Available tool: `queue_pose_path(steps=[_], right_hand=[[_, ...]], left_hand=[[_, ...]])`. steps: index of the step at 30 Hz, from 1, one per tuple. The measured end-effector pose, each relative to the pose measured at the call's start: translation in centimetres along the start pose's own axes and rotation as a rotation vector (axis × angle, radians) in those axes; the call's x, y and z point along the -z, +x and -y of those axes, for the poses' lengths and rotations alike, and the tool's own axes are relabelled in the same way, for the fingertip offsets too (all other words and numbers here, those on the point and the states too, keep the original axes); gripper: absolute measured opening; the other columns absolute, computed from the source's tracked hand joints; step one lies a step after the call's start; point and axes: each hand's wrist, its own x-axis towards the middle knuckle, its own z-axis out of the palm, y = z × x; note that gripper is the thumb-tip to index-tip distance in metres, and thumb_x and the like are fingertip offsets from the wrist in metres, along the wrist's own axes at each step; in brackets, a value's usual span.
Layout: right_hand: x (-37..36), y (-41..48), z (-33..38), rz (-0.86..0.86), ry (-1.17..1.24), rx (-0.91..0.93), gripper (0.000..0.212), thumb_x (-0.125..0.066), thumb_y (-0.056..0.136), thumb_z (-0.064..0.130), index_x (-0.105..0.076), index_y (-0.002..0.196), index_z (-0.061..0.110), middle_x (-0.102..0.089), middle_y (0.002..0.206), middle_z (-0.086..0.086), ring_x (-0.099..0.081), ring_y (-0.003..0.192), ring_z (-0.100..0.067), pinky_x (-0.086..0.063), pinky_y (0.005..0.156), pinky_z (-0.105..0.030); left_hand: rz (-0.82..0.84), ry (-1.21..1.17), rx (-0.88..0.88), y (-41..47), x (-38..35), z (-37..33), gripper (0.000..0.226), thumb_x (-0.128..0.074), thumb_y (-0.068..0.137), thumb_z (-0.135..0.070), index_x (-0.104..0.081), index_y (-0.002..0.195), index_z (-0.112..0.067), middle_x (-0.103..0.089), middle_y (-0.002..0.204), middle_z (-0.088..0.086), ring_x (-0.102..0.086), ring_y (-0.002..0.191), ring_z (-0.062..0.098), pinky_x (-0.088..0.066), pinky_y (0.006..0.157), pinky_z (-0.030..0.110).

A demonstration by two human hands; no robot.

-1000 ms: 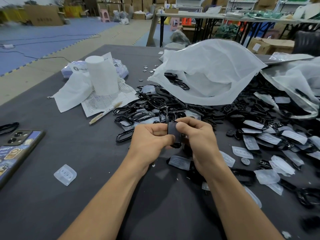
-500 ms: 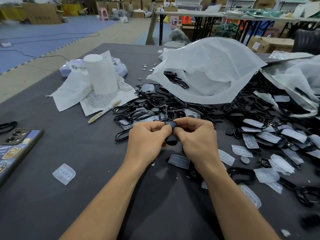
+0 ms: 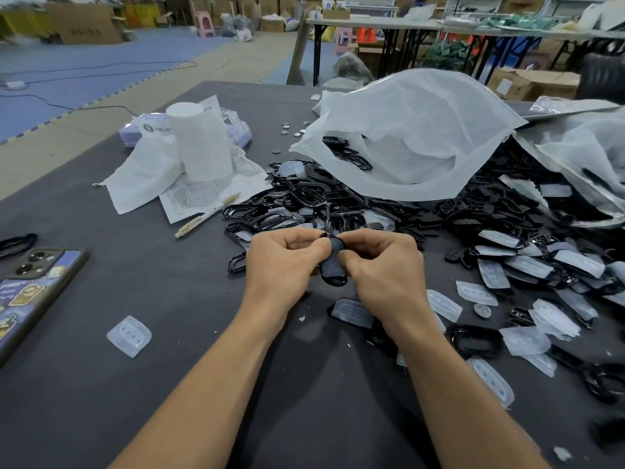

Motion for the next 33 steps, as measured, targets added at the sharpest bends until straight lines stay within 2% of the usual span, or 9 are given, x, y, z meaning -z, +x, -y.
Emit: queue_pose_path(steps=[4,8,11,14,18,20,22,29,33], right_hand=[[-0.03,-0.07,0.17,0.022,0.043,-0.005,0.054,-0.073,0.079,0.002,-0.075,0.071,0.055,-0.076,0.073,0.02,-0.074,0.073,0.0,-0.058,0.067,-0.015],[-0.09,0.16,-0.18,0.042,0.083,-0.049,0.03,-0.074,0.081,0.009,-0.08,0.073,0.037,-0.078,0.075,0.011,-0.075,0.074,-0.008,-0.061,0.071,-0.026],[-0.11,0.15,-0.35,0.057,0.04,-0.043,0.024,-0.075,0.085,0.012,-0.079,0.074,0.034,-0.077,0.072,0.012,-0.073,0.069,-0.005,-0.057,0.066,-0.02],[0.13,0.33,-0.46,0.056,0.041,-0.052,0.021,-0.074,0.087,0.008,-0.082,0.082,0.027,-0.078,0.074,0.009,-0.075,0.073,-0.009,-0.06,0.069,-0.024],[0.32,0.35,-0.32,0.081,0.044,-0.029,0.035,-0.075,0.087,0.002,-0.078,0.075,0.034,-0.077,0.072,0.013,-0.073,0.069,-0.002,-0.055,0.064,-0.015],[0.19,0.33,-0.28,0.092,0.056,-0.041,0.035,-0.073,0.088,0.0,-0.078,0.076,0.033,-0.078,0.075,0.011,-0.074,0.072,-0.005,-0.058,0.068,-0.02],[0.11,0.34,-0.38,0.088,0.118,-0.091,0.032,-0.07,0.088,-0.002,-0.081,0.084,0.028,-0.079,0.08,0.005,-0.076,0.079,-0.014,-0.061,0.073,-0.03],[-0.09,0.27,-0.24,0.036,0.231,-0.171,0.025,-0.069,0.086,-0.008,-0.075,0.088,0.016,-0.074,0.067,-0.01,-0.065,0.052,-0.019,-0.055,0.054,-0.027],[0.18,0.38,-0.26,-0.075,0.24,-0.172,0.029,-0.067,0.086,-0.007,-0.075,0.08,0.02,-0.071,0.062,0.001,-0.059,0.048,-0.011,-0.046,0.046,-0.019]], left_hand=[[-0.033,-0.007,-0.018,-0.01,-0.22,-0.11,0.01,-0.081,0.074,-0.015,-0.084,0.077,-0.024,-0.079,0.072,0.004,-0.075,0.064,0.019,-0.065,0.064,0.036],[-0.088,-0.055,0.009,0.05,-0.54,-0.1,0.02,-0.08,0.081,-0.001,-0.083,0.071,-0.018,-0.076,0.067,0.006,-0.065,0.056,0.013,-0.055,0.053,0.024],[-0.123,-0.109,0.044,0.06,-0.6,-0.11,0.016,-0.08,0.082,0.0,-0.081,0.072,-0.013,-0.077,0.07,0.011,-0.065,0.058,0.017,-0.057,0.055,0.024],[-0.079,-0.117,0.056,0.01,-0.38,0.01,0.012,-0.081,0.084,-0.001,-0.08,0.082,-0.013,-0.079,0.076,0.009,-0.072,0.066,0.018,-0.058,0.058,0.023],[0.045,0.034,-0.002,0.18,0.21,0.04,0.017,-0.08,0.082,-0.007,-0.085,0.085,-0.023,-0.078,0.075,0.013,-0.069,0.067,0.022,-0.059,0.066,0.037],[0.014,0.08,0.0,0.29,0.37,-0.01,0.02,-0.082,0.08,-0.009,-0.085,0.079,-0.028,-0.078,0.073,0.008,-0.07,0.064,0.02,-0.061,0.066,0.04],[-0.044,0.025,0.039,0.36,0.28,-0.04,0.018,-0.082,0.08,-0.005,-0.085,0.078,-0.022,-0.078,0.073,0.007,-0.069,0.06,0.015,-0.062,0.061,0.032],[-0.154,-0.095,0.096,0.42,-0.27,-0.32,0.013,-0.079,0.082,0.001,-0.079,0.092,-0.006,-0.078,0.07,0.007,-0.069,0.055,0.014,-0.058,0.057,0.024],[-0.126,-0.023,0.052,0.19,-0.32,-0.51,0.019,-0.077,0.079,0.004,-0.08,0.071,-0.013,-0.074,0.062,0.009,-0.067,0.051,0.017,-0.058,0.055,0.027]])
